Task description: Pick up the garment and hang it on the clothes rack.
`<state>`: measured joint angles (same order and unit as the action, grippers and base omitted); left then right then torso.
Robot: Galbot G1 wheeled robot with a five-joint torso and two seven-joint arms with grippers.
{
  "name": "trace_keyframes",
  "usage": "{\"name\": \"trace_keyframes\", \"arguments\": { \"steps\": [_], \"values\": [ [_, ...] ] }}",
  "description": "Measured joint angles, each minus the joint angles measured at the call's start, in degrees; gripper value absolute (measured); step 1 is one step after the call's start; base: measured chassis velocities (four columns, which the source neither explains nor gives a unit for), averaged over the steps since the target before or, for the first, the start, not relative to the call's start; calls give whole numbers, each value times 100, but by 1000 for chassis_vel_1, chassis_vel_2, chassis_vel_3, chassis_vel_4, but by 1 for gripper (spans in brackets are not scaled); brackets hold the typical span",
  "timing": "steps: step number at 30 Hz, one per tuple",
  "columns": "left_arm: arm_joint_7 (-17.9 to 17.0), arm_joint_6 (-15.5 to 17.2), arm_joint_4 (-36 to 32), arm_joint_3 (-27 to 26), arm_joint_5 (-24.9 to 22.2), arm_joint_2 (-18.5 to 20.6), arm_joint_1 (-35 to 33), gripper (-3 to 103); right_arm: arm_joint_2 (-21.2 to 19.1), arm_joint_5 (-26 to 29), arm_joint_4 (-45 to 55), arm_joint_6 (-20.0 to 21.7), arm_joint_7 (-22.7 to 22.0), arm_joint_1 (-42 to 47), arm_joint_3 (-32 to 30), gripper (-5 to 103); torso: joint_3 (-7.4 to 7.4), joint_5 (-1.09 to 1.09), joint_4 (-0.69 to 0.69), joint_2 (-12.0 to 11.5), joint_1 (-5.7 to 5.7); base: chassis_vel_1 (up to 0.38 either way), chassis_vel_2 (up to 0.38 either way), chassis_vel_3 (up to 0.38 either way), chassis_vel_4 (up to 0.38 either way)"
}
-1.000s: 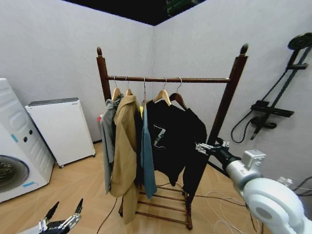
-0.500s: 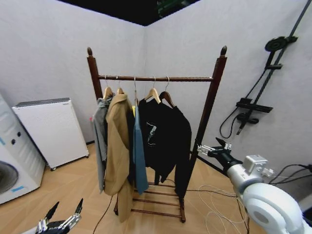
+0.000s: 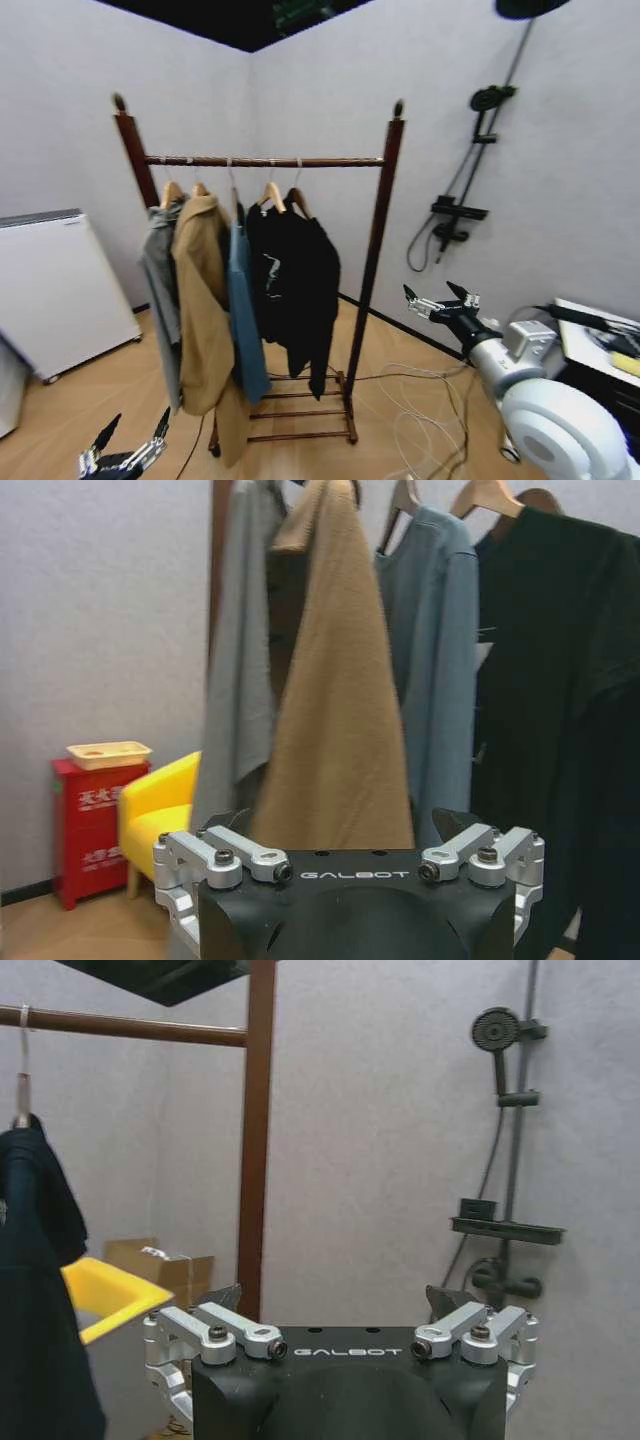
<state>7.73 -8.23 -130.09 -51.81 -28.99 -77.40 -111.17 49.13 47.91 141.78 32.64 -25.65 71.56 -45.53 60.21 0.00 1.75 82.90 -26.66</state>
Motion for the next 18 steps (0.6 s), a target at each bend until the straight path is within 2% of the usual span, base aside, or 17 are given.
{"name": "trace_keyframes", "arguments": {
  "steps": [7,18],
  "values": [
    [0,0,0,0,0,0,0,100,-2,-10,44,5,2,22,-12,100,-1,2,0,1,0,-86,-179,-153,-72],
    [0,0,0,0,0,0,0,100,8,-25,90,33,2,6,30,100,-1,2,0,1,1,-29,-229,-226,-29]
  ]
}}
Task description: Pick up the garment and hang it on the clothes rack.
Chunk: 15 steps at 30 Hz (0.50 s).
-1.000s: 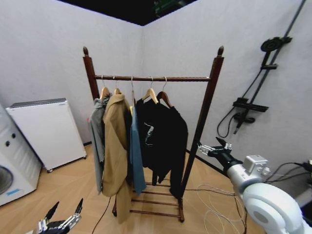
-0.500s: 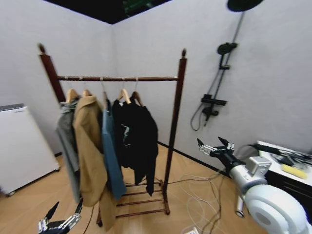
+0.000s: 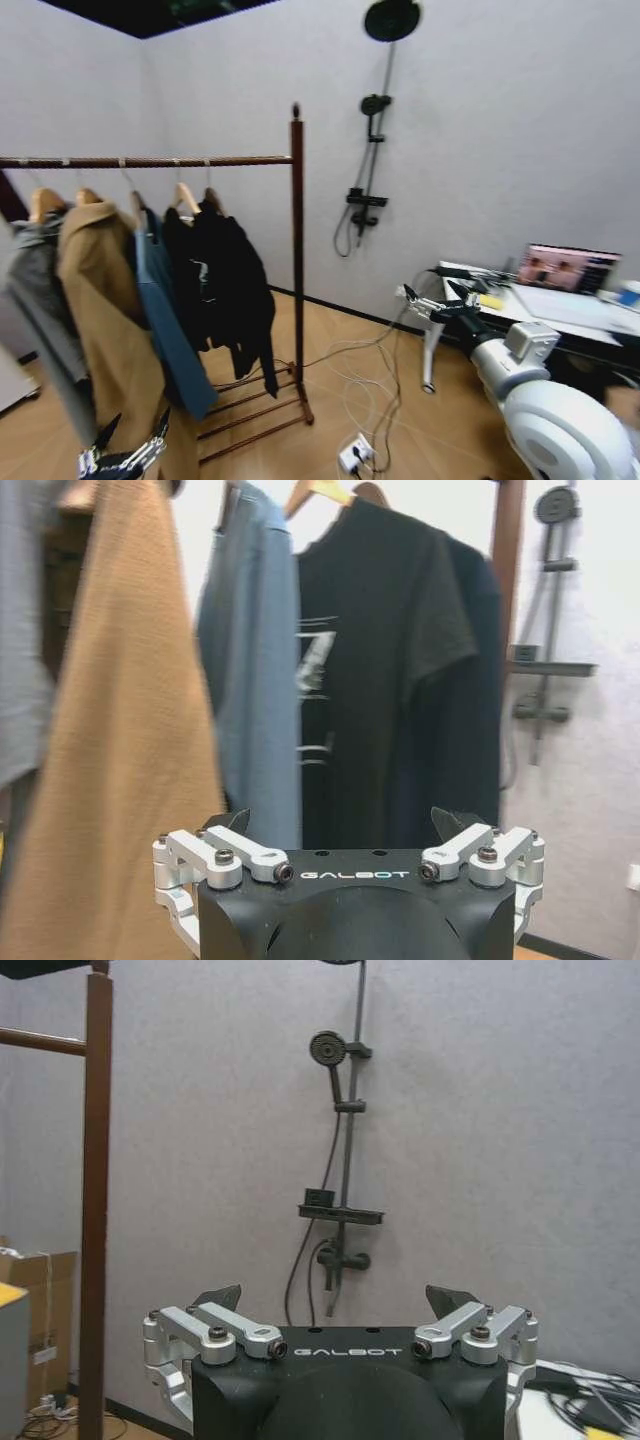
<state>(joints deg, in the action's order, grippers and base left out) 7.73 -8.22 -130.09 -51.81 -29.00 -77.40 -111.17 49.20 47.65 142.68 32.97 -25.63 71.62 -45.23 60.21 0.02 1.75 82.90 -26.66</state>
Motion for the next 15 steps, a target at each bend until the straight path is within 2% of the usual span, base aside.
{"name": "trace_keyframes", "arguments": {
  "steps": [15],
  "values": [
    [2,0,0,0,0,0,0,100,14,-158,-151,-9,102,-89,216,100,0,-1,1,0,-1,-24,-236,-224,-21]
  ]
}}
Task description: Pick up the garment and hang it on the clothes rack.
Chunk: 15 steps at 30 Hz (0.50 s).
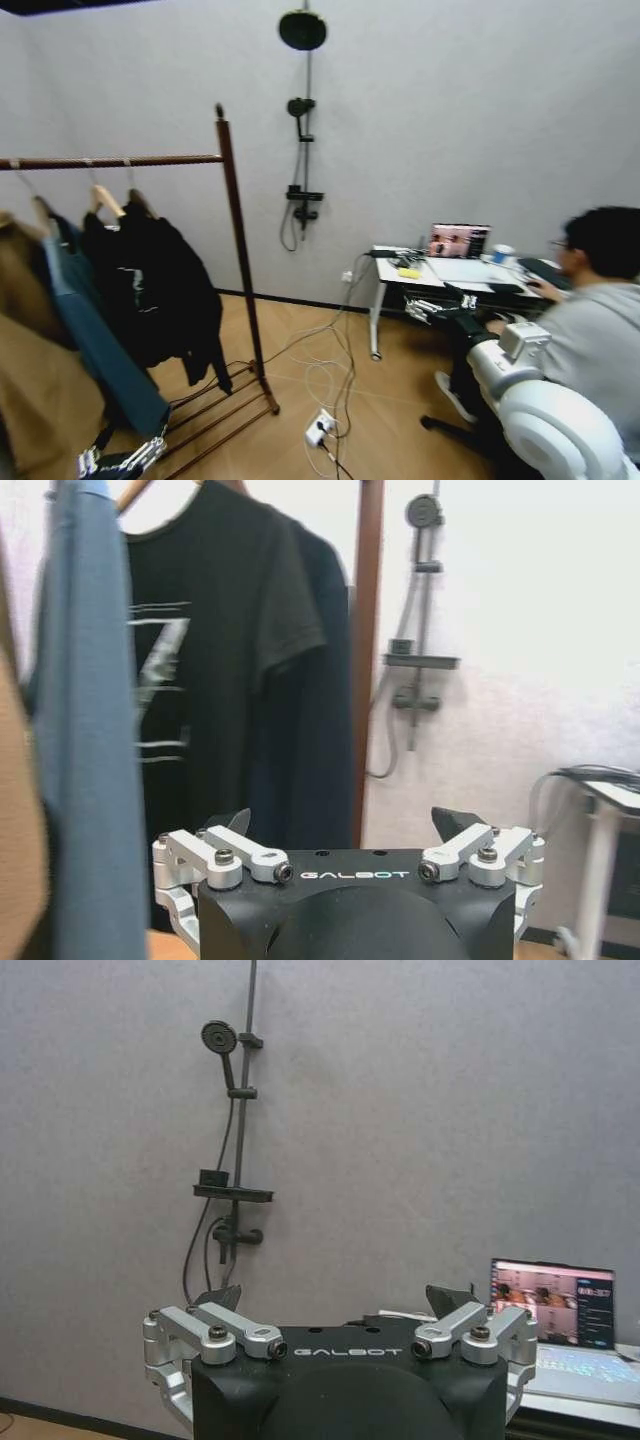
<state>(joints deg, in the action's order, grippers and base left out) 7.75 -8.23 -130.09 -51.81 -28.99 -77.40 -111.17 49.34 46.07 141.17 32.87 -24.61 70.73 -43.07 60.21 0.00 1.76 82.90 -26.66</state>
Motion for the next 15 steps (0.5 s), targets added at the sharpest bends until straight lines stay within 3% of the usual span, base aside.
{"name": "trace_keyframes", "arguments": {
  "steps": [15],
  "values": [
    [0,0,0,0,0,0,0,100,49,-166,-130,-117,112,73,29,100,0,1,1,0,0,36,-240,-234,38]
  ]
}}
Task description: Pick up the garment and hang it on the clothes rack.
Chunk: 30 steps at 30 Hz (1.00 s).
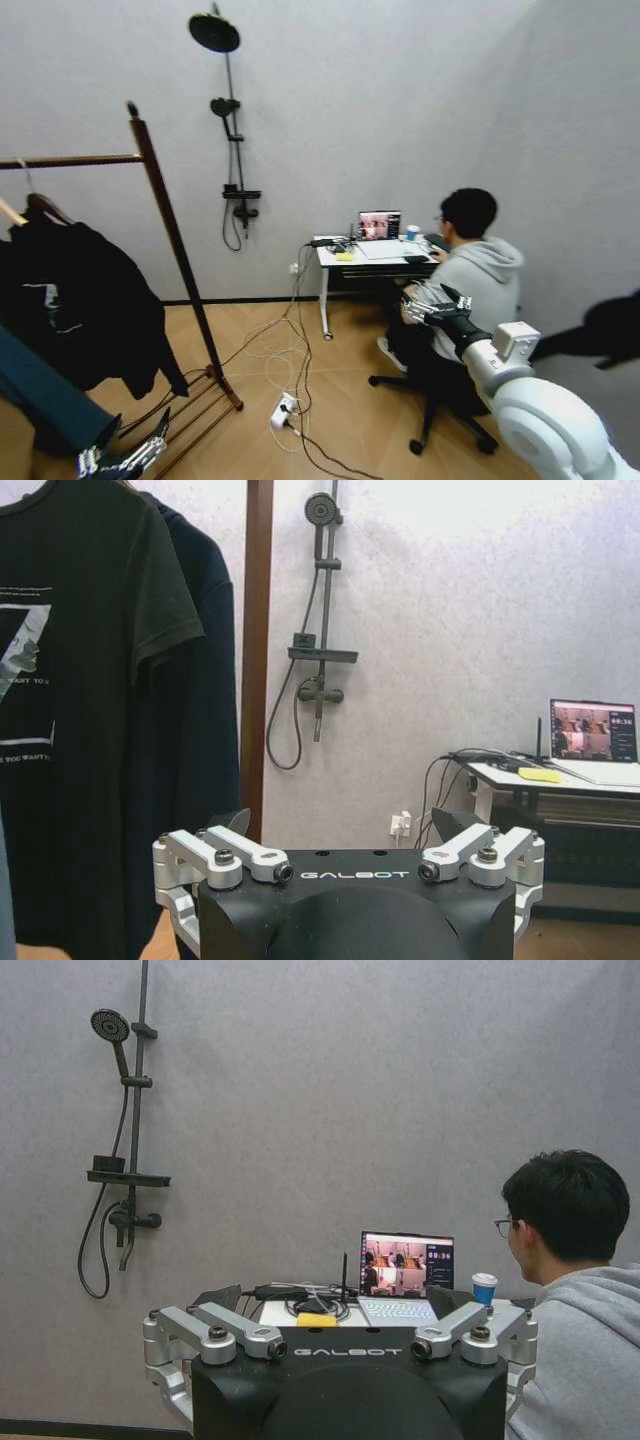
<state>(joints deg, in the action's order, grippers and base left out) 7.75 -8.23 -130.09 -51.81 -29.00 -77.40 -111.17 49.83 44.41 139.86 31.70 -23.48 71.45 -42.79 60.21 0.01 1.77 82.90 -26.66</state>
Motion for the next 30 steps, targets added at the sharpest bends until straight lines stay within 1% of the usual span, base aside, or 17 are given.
{"name": "trace_keyframes", "arguments": {
  "steps": [1,3,6,17,25,28,30],
  "values": [
    [0,0,0,0,0,0,0,100,19,-28,5,-2,2,5,23,100,0,-2,-1,0,0,143,-148,-158,135],
    [-2,0,0,0,0,0,0,100,40,-86,12,-3,3,25,54,100,0,0,-3,0,0,154,-113,-124,138],
    [-2,0,0,0,0,0,0,100,49,-165,5,-17,7,55,78,100,0,-2,-3,0,0,150,-123,-141,135],
    [-2,0,0,0,0,0,0,100,88,-286,-35,-24,14,40,187,100,0,-1,-2,0,0,131,-149,-147,151],
    [0,0,0,0,0,0,0,100,123,-389,-148,-88,59,47,193,100,1,-3,-1,-1,-1,189,-180,-182,175],
    [-2,0,0,0,0,0,0,100,143,-422,-153,-109,75,57,203,100,-1,1,-1,1,1,189,-186,-172,179],
    [-2,0,0,0,0,0,0,100,148,-437,-153,-119,80,73,206,100,0,-3,-2,0,0,187,-169,-204,176]
  ]
}}
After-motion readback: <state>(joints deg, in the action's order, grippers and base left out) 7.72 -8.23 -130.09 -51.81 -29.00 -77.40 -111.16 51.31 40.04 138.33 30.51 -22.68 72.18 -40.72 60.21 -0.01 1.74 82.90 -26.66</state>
